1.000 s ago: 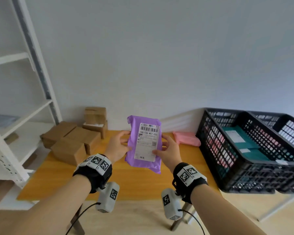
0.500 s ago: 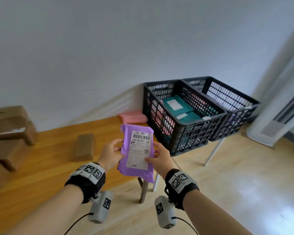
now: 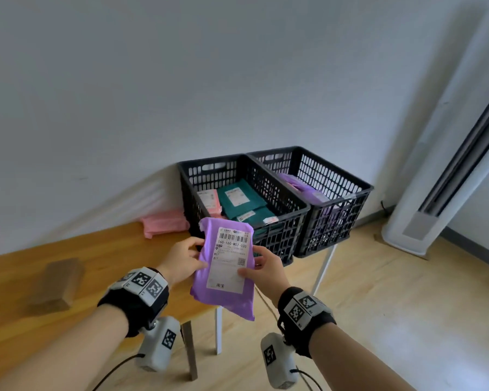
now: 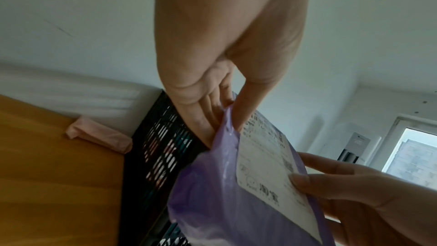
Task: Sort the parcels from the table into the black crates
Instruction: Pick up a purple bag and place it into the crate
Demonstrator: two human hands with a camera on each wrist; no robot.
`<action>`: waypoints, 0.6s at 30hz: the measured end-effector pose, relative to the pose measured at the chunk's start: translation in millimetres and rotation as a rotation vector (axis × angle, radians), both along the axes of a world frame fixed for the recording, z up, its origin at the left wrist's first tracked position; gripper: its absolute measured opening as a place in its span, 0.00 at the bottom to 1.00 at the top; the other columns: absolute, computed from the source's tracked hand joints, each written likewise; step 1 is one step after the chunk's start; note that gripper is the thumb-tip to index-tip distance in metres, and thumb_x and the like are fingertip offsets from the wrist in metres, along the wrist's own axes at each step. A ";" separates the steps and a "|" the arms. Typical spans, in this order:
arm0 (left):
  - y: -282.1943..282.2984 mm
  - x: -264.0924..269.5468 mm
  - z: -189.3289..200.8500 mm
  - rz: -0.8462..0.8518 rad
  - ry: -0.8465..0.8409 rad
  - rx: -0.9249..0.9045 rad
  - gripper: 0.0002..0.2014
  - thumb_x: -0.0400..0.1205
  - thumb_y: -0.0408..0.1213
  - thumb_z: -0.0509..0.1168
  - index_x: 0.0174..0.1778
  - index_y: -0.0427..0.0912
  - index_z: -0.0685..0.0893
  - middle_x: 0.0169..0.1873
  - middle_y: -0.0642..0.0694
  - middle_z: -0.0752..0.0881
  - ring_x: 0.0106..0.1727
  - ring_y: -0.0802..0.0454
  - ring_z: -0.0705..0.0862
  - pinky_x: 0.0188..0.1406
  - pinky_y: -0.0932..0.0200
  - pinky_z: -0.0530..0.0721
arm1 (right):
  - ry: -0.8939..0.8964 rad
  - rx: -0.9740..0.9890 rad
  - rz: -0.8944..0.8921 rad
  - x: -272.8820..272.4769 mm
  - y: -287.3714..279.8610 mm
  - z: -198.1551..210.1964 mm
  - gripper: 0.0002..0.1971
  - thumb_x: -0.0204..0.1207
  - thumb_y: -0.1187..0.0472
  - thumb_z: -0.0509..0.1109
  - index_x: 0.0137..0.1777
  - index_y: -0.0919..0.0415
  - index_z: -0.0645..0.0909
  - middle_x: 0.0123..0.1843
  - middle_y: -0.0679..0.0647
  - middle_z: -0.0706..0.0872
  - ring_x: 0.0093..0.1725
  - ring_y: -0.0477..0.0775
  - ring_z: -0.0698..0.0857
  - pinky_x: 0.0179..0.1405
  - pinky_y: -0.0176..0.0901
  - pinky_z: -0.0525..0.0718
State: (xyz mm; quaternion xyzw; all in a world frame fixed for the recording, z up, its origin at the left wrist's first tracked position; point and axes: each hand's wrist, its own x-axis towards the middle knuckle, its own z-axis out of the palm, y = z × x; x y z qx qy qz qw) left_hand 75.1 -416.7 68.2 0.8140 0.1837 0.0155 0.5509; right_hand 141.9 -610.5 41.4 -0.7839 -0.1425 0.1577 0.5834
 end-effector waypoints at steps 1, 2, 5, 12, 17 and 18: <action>-8.3 6.8 7.4 0.000 0.005 0.006 0.26 0.74 0.17 0.69 0.68 0.34 0.76 0.50 0.36 0.87 0.47 0.47 0.86 0.38 0.61 0.83 | -0.002 -0.005 0.015 10.3 -8.0 4.2 0.23 0.69 0.73 0.76 0.62 0.56 0.78 0.48 0.55 0.87 0.49 0.54 0.87 0.45 0.43 0.89; -16.7 13.5 14.9 -0.002 0.011 0.010 0.26 0.75 0.17 0.68 0.69 0.34 0.75 0.52 0.35 0.87 0.45 0.48 0.86 0.34 0.64 0.82 | -0.002 -0.007 0.029 20.4 -15.0 8.6 0.23 0.69 0.73 0.76 0.62 0.57 0.78 0.49 0.57 0.87 0.49 0.55 0.87 0.44 0.44 0.89; -37.3 37.7 35.2 0.005 0.031 -0.006 0.27 0.75 0.17 0.67 0.70 0.36 0.74 0.52 0.38 0.85 0.47 0.47 0.85 0.35 0.60 0.85 | 0.004 -0.003 0.058 49.9 -32.5 25.5 0.21 0.70 0.73 0.75 0.62 0.58 0.78 0.51 0.59 0.87 0.50 0.56 0.88 0.40 0.45 0.89; -52.7 101.9 80.7 -0.041 0.046 0.005 0.30 0.75 0.17 0.67 0.73 0.38 0.71 0.61 0.39 0.83 0.56 0.40 0.86 0.48 0.45 0.88 | -0.001 0.033 0.084 120.8 -48.5 69.4 0.22 0.70 0.74 0.75 0.64 0.63 0.78 0.53 0.60 0.87 0.53 0.59 0.88 0.53 0.56 0.88; -43.9 153.7 101.5 -0.087 0.059 0.043 0.24 0.75 0.17 0.66 0.66 0.35 0.74 0.54 0.36 0.86 0.53 0.40 0.87 0.49 0.44 0.88 | 0.035 0.006 0.107 169.7 -41.8 94.9 0.21 0.71 0.74 0.75 0.62 0.61 0.78 0.54 0.60 0.87 0.52 0.60 0.88 0.52 0.54 0.88; -40.9 163.2 104.2 -0.098 0.067 0.046 0.22 0.76 0.17 0.66 0.64 0.36 0.74 0.54 0.36 0.86 0.54 0.40 0.87 0.48 0.45 0.88 | 0.043 -0.007 0.110 179.5 -38.1 97.8 0.22 0.71 0.74 0.75 0.64 0.63 0.77 0.55 0.61 0.87 0.53 0.60 0.88 0.52 0.55 0.88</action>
